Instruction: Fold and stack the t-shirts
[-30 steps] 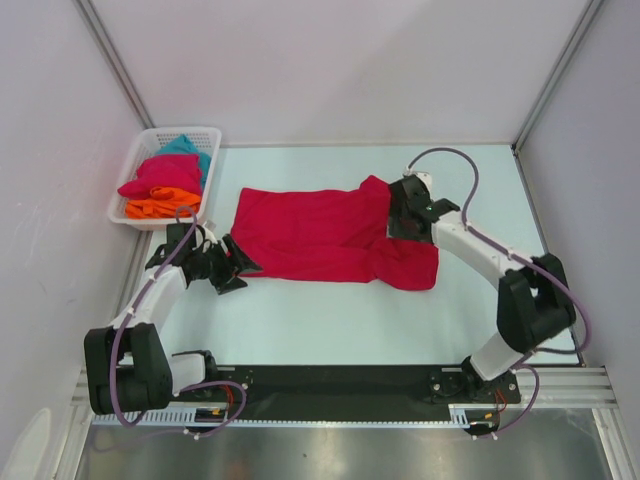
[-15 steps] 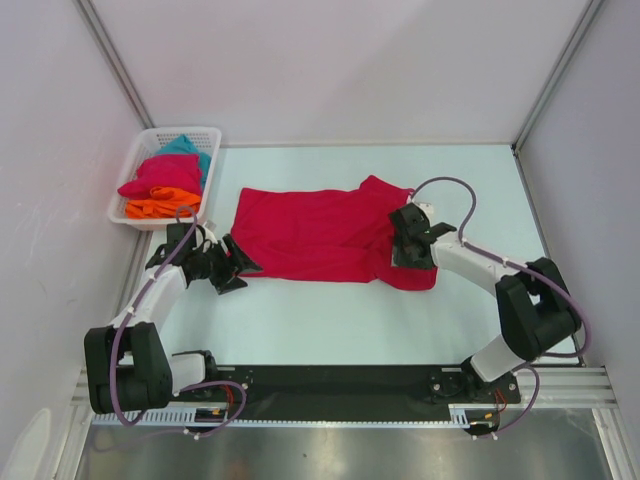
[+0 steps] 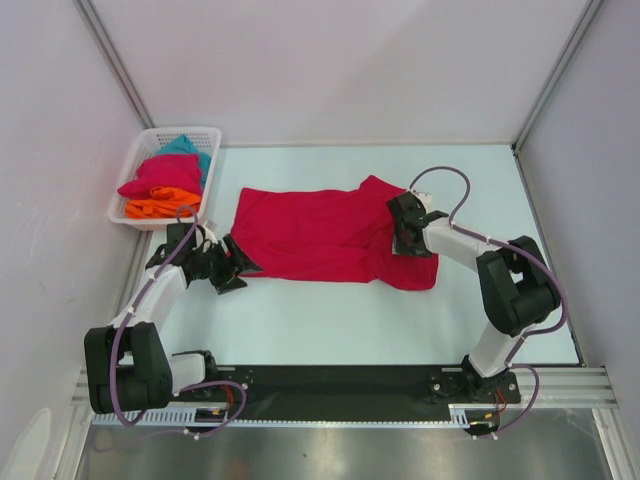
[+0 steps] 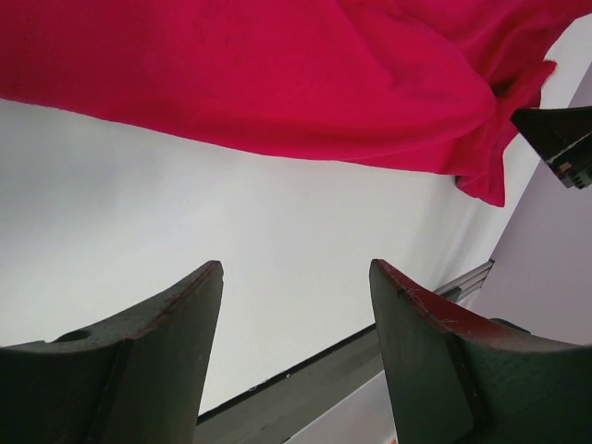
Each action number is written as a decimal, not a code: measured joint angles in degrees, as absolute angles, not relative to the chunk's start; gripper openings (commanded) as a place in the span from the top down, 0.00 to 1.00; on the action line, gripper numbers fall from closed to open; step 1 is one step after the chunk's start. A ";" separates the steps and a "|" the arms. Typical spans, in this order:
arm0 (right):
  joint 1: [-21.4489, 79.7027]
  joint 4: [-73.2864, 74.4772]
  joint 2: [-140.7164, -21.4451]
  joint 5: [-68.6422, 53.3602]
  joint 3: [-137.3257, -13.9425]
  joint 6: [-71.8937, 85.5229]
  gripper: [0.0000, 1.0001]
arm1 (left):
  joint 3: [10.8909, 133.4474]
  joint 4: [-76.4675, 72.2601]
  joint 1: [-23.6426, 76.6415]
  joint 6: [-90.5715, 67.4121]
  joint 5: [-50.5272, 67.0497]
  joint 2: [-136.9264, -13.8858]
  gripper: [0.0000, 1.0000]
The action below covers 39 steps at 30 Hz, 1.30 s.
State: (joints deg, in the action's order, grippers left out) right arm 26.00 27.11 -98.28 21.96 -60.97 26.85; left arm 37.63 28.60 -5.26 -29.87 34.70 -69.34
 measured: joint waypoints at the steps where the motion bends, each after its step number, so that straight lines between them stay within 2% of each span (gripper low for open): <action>1: 25.80 27.00 -98.48 22.22 -61.67 26.61 0.45 | 37.63 28.62 -5.26 -29.85 34.70 -69.34 0.30; 16: 23.59 26.44 -102.74 23.09 -66.19 24.32 0.44 | 37.65 29.28 -5.39 -29.23 32.49 -69.34 0.29; 19: 23.86 27.09 -99.88 22.87 -65.39 24.36 0.43 | 38.50 31.00 -5.50 -28.77 28.91 -69.63 0.29; 23: 25.45 28.75 -87.83 21.80 -60.82 25.30 0.40 | 41.85 33.15 -5.63 -28.18 21.74 -70.22 0.29; 28: 28.10 29.74 -78.70 20.93 -57.12 27.31 0.38 | 45.71 33.93 -5.67 -27.88 11.77 -71.59 0.28; 39: 29.52 32.05 -78.22 17.91 -50.43 30.33 0.36 | 47.35 33.71 -5.78 -29.43 7.84 -79.24 0.28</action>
